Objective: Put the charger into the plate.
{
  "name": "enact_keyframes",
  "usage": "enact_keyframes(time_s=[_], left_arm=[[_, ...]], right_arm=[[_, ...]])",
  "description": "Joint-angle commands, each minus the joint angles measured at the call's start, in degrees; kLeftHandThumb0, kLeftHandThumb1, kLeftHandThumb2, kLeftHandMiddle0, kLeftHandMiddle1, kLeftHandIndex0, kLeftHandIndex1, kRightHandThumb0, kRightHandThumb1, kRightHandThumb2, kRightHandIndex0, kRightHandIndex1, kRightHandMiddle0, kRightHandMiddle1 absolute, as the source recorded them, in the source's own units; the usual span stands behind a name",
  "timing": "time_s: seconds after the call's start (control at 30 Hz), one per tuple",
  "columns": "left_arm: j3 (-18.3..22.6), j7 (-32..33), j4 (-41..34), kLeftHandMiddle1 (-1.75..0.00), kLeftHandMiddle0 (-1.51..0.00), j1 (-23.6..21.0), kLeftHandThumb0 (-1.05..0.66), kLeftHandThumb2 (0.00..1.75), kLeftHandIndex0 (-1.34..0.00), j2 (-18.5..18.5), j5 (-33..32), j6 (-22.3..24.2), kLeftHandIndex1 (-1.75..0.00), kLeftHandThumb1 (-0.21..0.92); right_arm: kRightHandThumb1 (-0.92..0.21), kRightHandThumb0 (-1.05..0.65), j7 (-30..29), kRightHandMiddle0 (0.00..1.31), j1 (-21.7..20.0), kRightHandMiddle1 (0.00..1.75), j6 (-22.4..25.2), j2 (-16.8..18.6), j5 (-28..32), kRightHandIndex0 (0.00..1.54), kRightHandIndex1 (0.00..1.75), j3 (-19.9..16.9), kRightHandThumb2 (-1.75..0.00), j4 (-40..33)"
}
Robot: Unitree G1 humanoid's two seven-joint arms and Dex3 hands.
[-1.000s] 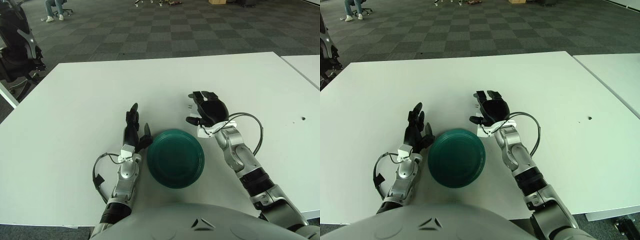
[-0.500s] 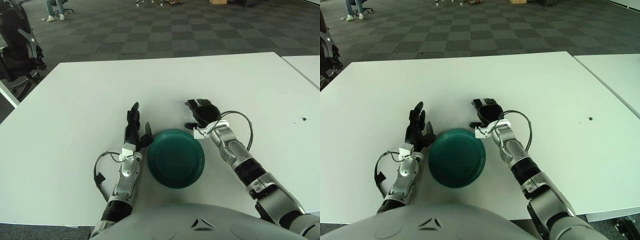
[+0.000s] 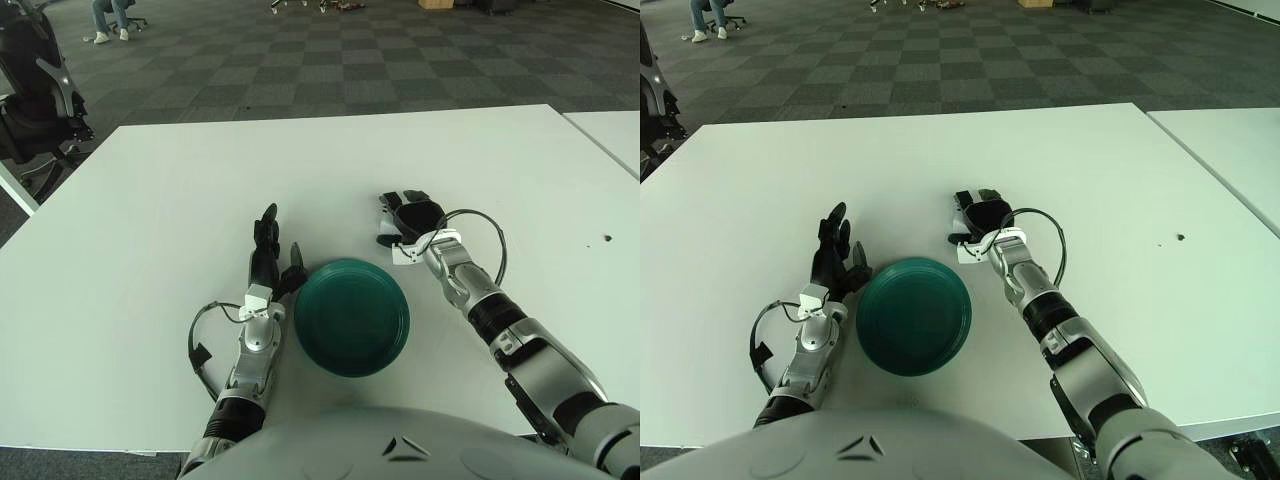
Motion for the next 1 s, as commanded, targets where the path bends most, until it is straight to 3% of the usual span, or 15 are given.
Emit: enact_keyframes(time_s=[0.0,0.17,0.6,0.8,0.97], left_arm=[[-0.8,0.6,12.8,0.0,-0.16,6.3,-1.04,1.01,0.0,0.0,2.5,2.3,-0.42,0.92],[-1.2,0.5,12.7,0.0,-0.16,6.3,-1.04,1.0,0.0,0.2,2.9,1.9,-0.42,0.92],[-1.3,0.0,12.5,0.0,-0.17,6.3,-1.04,1.01,0.0,0.0,2.5,2.1,-0.46,0.92],[-1.5,0.3,12.1,-0.01,-0.18,6.6,-1.04,1.02,0.0,-0.3,2.7,1.9,-0.46,0.92],[-1.2,0.5,12.1,-0.01,-0.18,6.5,-1.04,1.02,0.0,-0.5,2.6,2.2,-0.41,0.92]], right_arm=[[-0.92,-0.79,0.4,0.0,-2.2,0.46,-1.0,-0.5,1.4,0.25,0.01,1.8,-0.76,7.2],[-0.92,-0.79,-0.1,0.0,-6.2,0.48,-2.1,-0.2,2.3,0.26,0.01,2.2,-0.77,14.3],[-0.92,-0.8,-0.1,0.0,-10.6,0.52,-3.8,0.1,3.8,0.3,0.03,4.2,-0.78,22.3],[-0.92,-0.78,-3.5,0.0,-7.3,0.62,-6.1,0.7,4.6,0.37,0.05,5.6,-0.78,26.4],[-0.92,-0.74,-2.4,0.0,-5.5,0.65,-8.2,0.4,6.1,0.4,0.06,6.0,-0.73,26.8]])
